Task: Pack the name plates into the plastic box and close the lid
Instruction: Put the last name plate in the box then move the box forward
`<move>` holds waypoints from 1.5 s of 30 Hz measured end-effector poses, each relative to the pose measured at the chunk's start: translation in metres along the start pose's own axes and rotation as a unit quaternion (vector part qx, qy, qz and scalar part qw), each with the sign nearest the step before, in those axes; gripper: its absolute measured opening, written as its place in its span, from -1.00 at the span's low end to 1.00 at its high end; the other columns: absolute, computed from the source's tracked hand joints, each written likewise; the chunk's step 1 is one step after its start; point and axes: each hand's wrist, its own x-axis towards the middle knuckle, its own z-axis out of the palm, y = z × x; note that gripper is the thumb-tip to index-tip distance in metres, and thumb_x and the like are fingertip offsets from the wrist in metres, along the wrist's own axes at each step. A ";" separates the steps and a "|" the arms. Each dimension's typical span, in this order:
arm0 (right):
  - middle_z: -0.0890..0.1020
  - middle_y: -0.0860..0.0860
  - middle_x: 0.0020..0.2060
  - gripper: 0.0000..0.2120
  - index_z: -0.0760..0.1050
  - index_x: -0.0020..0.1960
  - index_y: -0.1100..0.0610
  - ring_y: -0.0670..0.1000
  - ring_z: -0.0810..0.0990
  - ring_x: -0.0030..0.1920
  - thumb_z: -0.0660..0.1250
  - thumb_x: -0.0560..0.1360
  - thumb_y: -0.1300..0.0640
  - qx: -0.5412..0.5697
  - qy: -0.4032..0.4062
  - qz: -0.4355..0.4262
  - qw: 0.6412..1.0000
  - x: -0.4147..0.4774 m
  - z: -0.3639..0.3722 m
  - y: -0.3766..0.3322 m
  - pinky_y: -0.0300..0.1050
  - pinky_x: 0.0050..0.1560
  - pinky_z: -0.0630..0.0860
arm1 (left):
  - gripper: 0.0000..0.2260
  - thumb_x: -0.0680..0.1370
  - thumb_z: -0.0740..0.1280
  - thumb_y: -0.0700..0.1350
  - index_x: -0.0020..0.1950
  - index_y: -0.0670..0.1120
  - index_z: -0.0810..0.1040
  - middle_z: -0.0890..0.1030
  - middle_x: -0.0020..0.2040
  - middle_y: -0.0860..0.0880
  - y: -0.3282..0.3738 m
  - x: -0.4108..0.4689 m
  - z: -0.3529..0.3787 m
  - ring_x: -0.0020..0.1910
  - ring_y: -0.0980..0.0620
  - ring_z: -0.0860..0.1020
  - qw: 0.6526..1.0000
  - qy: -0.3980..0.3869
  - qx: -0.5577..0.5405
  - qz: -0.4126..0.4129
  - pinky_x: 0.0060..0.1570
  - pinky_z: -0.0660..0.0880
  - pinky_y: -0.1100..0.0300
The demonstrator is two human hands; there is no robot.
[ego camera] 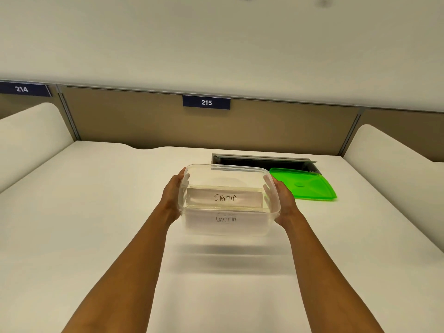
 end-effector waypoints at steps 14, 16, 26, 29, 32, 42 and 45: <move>0.52 -0.12 0.18 -0.66 0.32 0.38 0.00 -0.08 0.46 0.15 0.00 0.65 0.01 -0.042 -0.019 0.022 0.999 -0.003 -0.016 0.026 -0.19 0.15 0.28 | -0.70 0.63 0.02 -0.13 -0.12 -0.01 0.52 0.54 -0.21 -0.01 -0.027 -0.018 -0.006 -0.26 0.07 0.48 0.999 0.033 0.012 -0.008 -0.32 0.47 0.26; 0.42 -0.08 0.34 -0.59 0.25 0.47 0.03 -0.07 0.39 0.22 0.01 0.65 -0.01 -0.039 -0.017 0.028 0.999 0.002 -0.013 0.032 -0.20 0.17 0.27 | -0.68 0.63 -0.01 -0.15 -0.08 0.00 0.53 0.55 -0.20 0.02 -0.028 -0.014 -0.012 -0.25 0.09 0.48 1.000 0.021 0.013 -0.015 -0.35 0.48 0.30; 0.57 -0.15 -0.03 -0.69 0.42 0.29 -0.02 -0.14 0.53 -0.10 0.11 0.61 -0.05 -0.013 0.014 0.073 0.997 0.043 -0.006 0.066 -0.20 -0.15 0.48 | -0.65 0.63 -0.04 -0.13 0.21 0.04 0.49 0.53 0.21 0.07 -0.033 0.014 -0.044 0.12 0.04 0.51 0.999 0.027 0.015 -0.037 0.16 0.42 0.22; 0.54 -0.09 0.24 -0.58 0.44 0.33 -0.01 -0.04 0.54 0.16 0.22 0.53 -0.14 -0.023 0.015 0.071 0.997 0.044 0.000 0.067 -0.06 0.15 0.50 | -0.60 0.64 -0.05 -0.11 0.40 0.04 0.39 0.40 0.44 0.08 -0.037 0.024 -0.050 0.43 0.03 0.35 0.999 0.029 0.014 -0.042 0.40 0.27 0.16; 0.38 -0.07 0.44 -0.46 0.40 0.40 -0.05 0.03 0.35 0.43 0.28 0.46 -0.20 -0.021 0.028 0.052 0.998 0.063 -0.014 0.079 0.04 0.46 0.28 | -0.62 0.65 -0.05 -0.12 0.39 0.02 0.40 0.43 0.41 0.08 -0.040 0.030 -0.054 0.41 0.04 0.36 0.998 0.037 0.011 -0.041 0.27 0.36 0.25; 0.62 -0.11 -0.07 -0.76 0.52 0.09 -0.02 -0.10 0.55 -0.09 0.12 0.60 -0.05 0.003 0.001 0.078 0.997 0.052 0.004 0.075 -0.13 -0.17 0.48 | -0.59 0.63 0.03 -0.06 0.49 0.05 0.30 0.30 0.51 0.07 -0.054 0.051 -0.075 0.54 -0.01 0.17 0.997 0.046 -0.034 -0.058 0.48 0.14 0.05; 0.61 -0.17 -0.14 -0.74 0.53 -0.03 -0.04 -0.16 0.53 -0.13 0.07 0.63 -0.02 0.001 0.010 0.069 0.998 0.053 0.004 0.077 -0.19 -0.16 0.46 | -0.59 0.62 0.04 -0.05 0.47 0.05 0.34 0.31 0.51 0.06 -0.056 0.053 -0.077 0.54 0.00 0.17 0.996 0.050 -0.039 -0.061 0.49 0.13 0.04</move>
